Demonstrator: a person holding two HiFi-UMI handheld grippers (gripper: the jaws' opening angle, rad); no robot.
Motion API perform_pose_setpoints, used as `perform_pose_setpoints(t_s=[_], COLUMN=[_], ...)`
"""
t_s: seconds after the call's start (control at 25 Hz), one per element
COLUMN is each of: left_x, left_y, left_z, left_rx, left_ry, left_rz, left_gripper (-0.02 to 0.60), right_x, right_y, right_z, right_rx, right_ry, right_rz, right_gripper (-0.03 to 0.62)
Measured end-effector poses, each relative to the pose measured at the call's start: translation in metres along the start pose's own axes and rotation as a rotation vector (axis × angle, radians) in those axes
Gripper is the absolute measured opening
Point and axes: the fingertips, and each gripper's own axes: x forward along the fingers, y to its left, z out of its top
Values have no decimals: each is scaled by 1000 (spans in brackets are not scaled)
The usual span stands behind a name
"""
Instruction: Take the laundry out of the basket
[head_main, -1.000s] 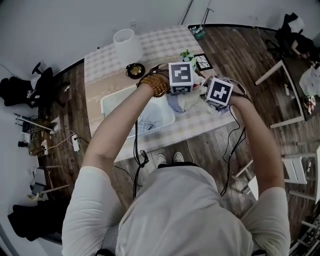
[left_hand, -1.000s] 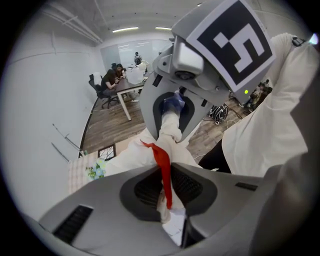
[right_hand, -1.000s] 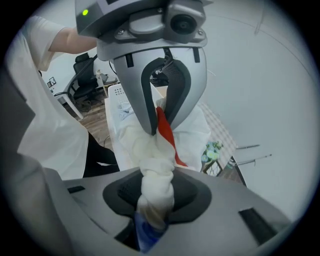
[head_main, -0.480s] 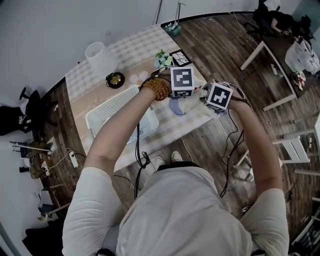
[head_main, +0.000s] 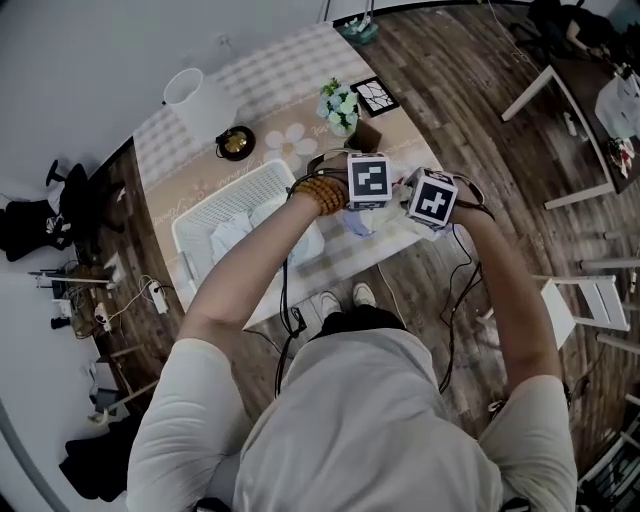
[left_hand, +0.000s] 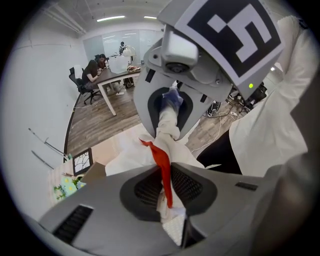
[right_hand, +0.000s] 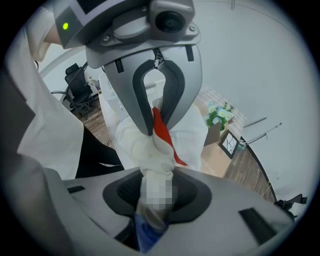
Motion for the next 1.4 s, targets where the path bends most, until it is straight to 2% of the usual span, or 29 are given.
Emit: perform_pose_setpoints(t_s=[0.24,0.52,0.76,1.08,1.4], left_x=[61,127,163,183,178], left_y=[6,13,18,23,30], left_z=[-17,-34,-54,-64,-63], left_rx=[-18,15,24,22,19], left_ry=[36,109,166,188,190], left_rz=[-51,-72,-109,-97,-28], left_gripper=[61,69,77,87,175], right_x=[56,114,146,166,158], right_y=[-6,-12,-13,-15,-22], right_z=[-23,-50,-60,-66,-64], right_rx=[10,-17,-17,-24,14], right_ry=[13,41,35,47,21], right_rz=[49,67,93,87,54], right_gripper=[143,144,144,149,244])
